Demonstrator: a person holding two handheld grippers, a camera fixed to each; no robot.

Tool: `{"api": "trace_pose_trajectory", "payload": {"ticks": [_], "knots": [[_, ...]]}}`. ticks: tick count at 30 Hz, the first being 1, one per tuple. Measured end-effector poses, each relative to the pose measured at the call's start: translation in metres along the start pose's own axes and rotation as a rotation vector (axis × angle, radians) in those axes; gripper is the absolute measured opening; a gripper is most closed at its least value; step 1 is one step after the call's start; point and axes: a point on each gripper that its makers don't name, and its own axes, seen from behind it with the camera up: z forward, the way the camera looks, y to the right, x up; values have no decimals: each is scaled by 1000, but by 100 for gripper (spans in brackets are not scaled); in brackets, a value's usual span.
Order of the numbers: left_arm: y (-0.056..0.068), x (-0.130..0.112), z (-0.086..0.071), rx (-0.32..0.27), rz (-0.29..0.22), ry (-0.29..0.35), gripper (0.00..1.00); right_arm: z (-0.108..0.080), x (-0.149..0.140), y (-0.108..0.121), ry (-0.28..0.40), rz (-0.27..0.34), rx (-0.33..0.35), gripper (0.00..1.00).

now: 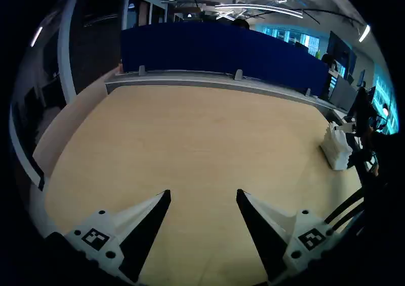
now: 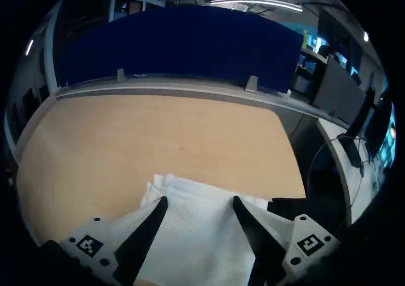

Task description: Fold towel

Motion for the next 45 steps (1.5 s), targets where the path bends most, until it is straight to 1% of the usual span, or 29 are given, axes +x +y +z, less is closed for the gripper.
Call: {"api": "trace_pose_trajectory", "payload": {"ticks": [3, 6, 9, 12, 15, 18, 21, 25, 30, 33, 36, 39, 42, 45], "knots": [[0, 2, 2, -5, 4, 5, 96, -18, 9, -1, 43, 1, -9, 100], [2, 5, 5, -14, 4, 8, 96, -40, 13, -1, 76, 14, -31, 100], [6, 6, 6, -27, 3, 10, 96, -64, 11, -5, 101, 25, -40, 100], [8, 8, 9, -40, 6, 14, 96, -84, 5, -8, 111, 35, -51, 100], [10, 11, 11, -49, 9, 22, 96, -101, 0, -13, 128, 63, -68, 100], [12, 15, 12, -58, 11, 31, 96, -117, -2, -22, 170, 99, -76, 100], [13, 18, 13, -67, 13, 40, 96, -134, -3, -34, 226, 145, -77, 100], [14, 24, 17, -73, 15, 57, 96, -158, 3, -50, 323, 202, -80, 100], [14, 34, 21, -82, 12, 95, 96, -182, 11, -65, 446, 246, -99, 100], [14, 44, 24, -88, 15, 139, 96, -194, 17, -78, 503, 243, -90, 100], [13, 59, 24, -96, 28, 205, 96, -202, 24, -87, 556, 221, -77, 100], [11, 78, 21, -96, 42, 284, 96, -209, 28, -87, 598, 210, -95, 100], [8, 98, 16, -88, 45, 361, 96, -215, 31, -89, 624, 206, -112, 100], [3, 117, 9, -76, 35, 433, 96, -220, 33, -95, 639, 203, -113, 100]]}}
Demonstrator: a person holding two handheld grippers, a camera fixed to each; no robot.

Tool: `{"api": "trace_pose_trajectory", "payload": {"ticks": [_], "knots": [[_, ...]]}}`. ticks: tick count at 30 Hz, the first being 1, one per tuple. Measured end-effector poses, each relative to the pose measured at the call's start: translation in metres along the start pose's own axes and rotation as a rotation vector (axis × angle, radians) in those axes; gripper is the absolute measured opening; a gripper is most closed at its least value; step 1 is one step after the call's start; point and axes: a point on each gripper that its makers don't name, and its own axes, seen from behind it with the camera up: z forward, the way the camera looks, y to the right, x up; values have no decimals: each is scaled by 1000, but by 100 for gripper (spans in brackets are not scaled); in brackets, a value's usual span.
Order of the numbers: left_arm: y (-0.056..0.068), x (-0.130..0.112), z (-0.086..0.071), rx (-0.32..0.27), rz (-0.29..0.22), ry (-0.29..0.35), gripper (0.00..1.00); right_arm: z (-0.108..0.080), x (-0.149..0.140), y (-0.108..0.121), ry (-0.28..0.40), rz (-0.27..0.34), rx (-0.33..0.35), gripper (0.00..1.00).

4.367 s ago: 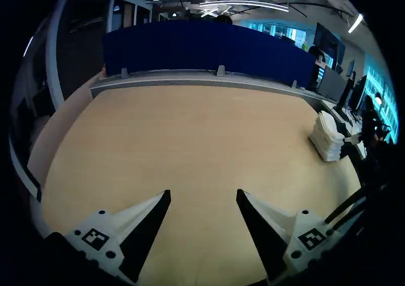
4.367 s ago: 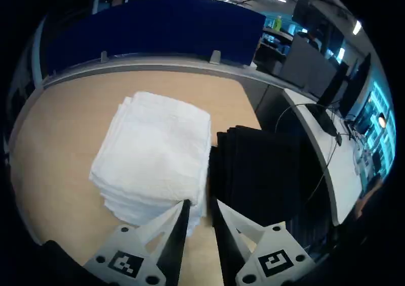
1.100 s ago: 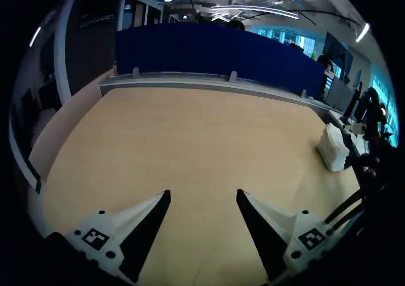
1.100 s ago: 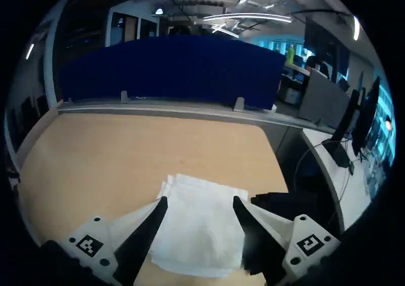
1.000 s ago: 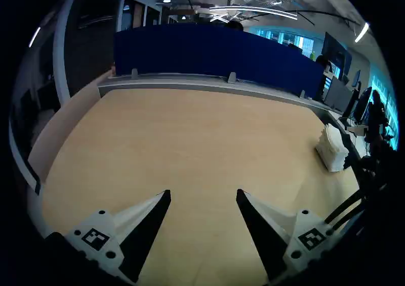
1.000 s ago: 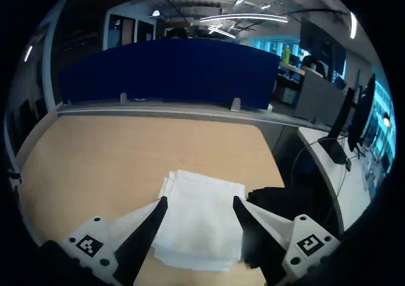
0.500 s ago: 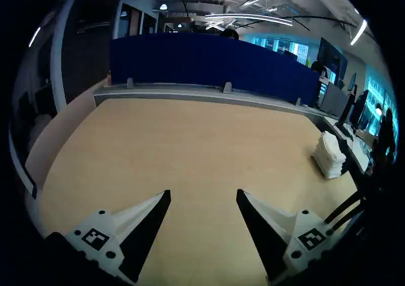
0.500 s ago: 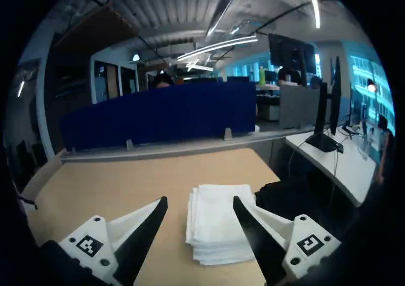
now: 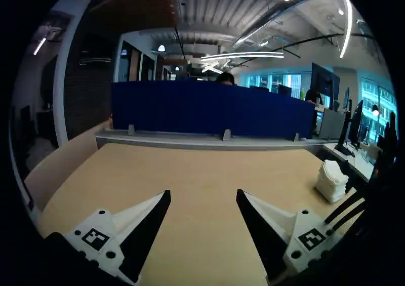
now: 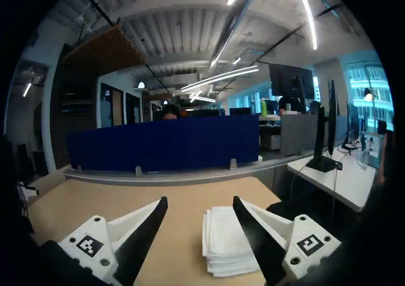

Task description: Fold towel

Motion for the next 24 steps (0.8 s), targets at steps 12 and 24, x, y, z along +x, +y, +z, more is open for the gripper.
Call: {"api": "trace_pose_trajectory", "payload": {"ticks": [12, 24], "knots": [[1, 40, -3, 0, 40, 135, 96, -7, 13, -21, 13, -19, -2, 100], [-11, 41, -1, 14, 35, 168, 96, 3, 6, -79, 30, -86, 24, 100]]}}
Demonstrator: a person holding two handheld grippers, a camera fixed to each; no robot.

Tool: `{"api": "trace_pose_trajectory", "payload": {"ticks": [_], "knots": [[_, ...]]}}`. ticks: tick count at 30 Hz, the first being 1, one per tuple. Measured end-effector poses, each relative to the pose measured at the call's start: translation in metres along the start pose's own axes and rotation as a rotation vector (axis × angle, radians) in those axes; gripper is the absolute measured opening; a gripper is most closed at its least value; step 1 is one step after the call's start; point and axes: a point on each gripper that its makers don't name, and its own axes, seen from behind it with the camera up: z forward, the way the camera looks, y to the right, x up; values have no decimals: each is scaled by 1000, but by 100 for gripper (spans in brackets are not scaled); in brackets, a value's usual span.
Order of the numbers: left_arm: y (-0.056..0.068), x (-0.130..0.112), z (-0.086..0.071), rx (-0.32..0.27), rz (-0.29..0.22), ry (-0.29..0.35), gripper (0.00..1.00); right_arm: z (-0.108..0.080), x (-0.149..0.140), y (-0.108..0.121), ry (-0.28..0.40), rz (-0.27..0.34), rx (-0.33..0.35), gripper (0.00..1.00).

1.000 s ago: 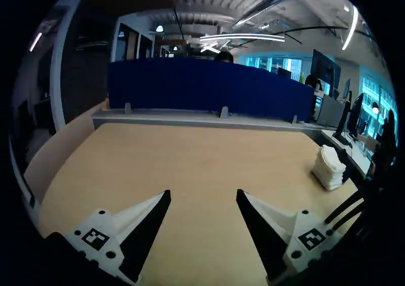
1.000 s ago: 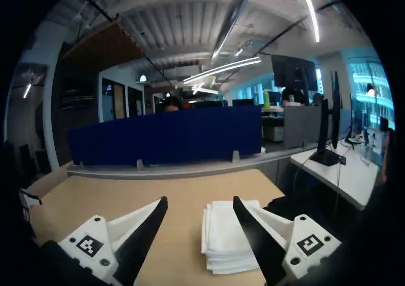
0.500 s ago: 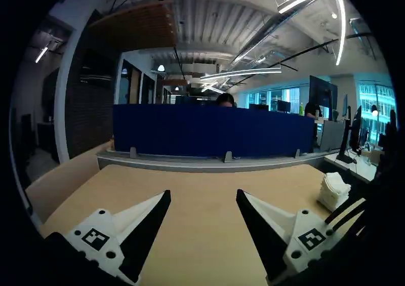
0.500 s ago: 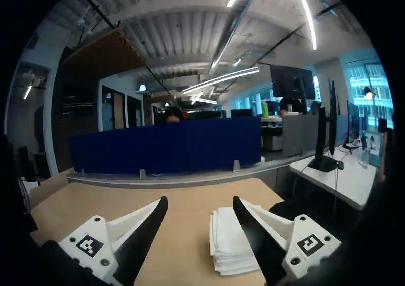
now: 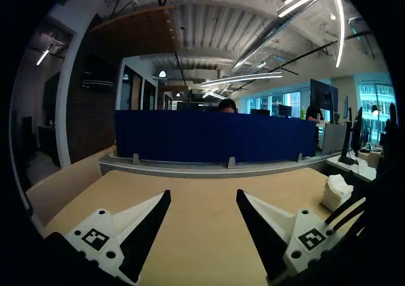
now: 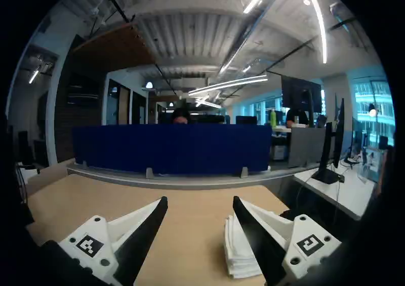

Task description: Fold towel

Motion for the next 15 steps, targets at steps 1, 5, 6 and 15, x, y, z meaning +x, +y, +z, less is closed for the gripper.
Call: {"api": "trace_pose_trajectory", "payload": {"ticks": [1, 5, 6, 15], "knots": [[-1, -1, 0, 3, 3, 3, 96, 1, -1, -4, 2, -1, 2, 100], [-7, -8, 0, 13, 13, 12, 96, 4, -6, -22, 9, -9, 5, 100], [-8, -10, 0, 16, 15, 14, 96, 5, -7, -27, 10, -12, 4, 100], [-14, -18, 3, 41, 74, 27, 96, 5, -15, -71, -5, -29, 25, 100]]}}
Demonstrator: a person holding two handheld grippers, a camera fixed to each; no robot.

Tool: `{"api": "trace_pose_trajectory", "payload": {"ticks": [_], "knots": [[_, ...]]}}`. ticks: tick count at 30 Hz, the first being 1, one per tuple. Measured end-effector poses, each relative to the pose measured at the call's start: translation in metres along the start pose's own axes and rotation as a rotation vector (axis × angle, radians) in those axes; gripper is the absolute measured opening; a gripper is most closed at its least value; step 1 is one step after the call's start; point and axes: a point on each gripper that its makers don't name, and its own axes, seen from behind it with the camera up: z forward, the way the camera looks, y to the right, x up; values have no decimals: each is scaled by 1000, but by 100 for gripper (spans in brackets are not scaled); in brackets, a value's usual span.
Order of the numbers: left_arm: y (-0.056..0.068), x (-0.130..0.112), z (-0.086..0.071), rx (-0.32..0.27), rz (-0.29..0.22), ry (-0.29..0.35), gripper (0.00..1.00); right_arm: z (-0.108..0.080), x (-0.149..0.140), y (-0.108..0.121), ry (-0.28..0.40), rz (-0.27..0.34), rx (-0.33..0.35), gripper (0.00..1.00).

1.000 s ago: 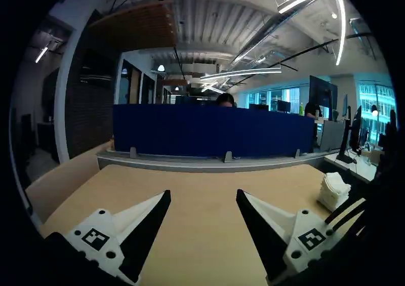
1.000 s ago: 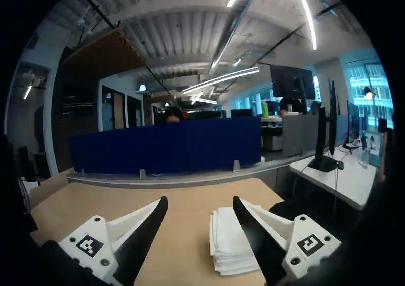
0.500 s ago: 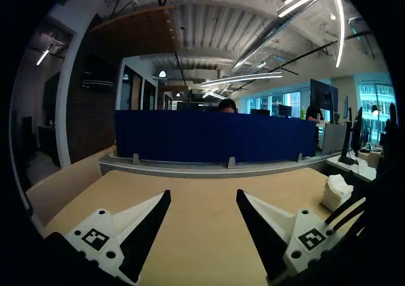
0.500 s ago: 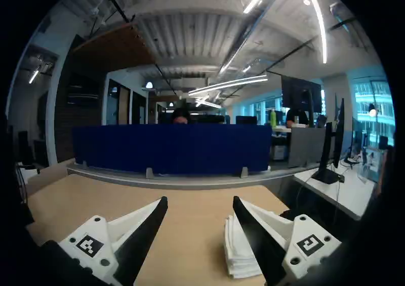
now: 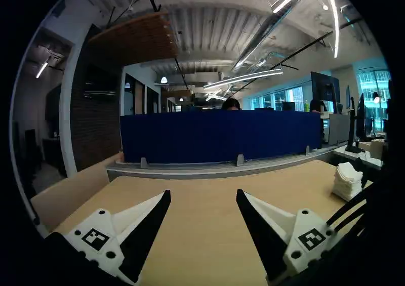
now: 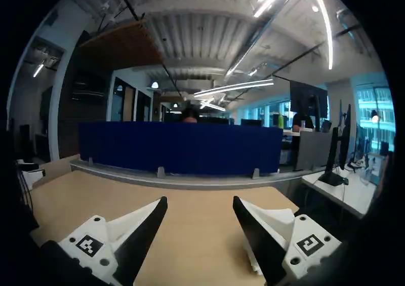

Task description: Fold towel

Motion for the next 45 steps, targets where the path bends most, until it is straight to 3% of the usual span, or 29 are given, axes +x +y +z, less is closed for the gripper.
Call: {"api": "trace_pose_trajectory", "payload": {"ticks": [11, 18, 30, 38, 45], "knots": [[-19, -8, 6, 42, -7, 13, 96, 4, 2, -6, -55, 103, 27, 100], [-20, -20, 11, 49, -18, 1, 96, 9, 2, 3, -86, 127, 8, 100], [-38, -54, 27, 59, -20, 19, 96, 25, -2, -16, -74, 89, 7, 100], [-45, -97, 40, 55, -2, 23, 96, 38, -28, -32, -74, 88, 16, 100], [-51, -111, 48, 56, -17, 42, 96, 44, -40, -45, -86, 51, 27, 100]]}}
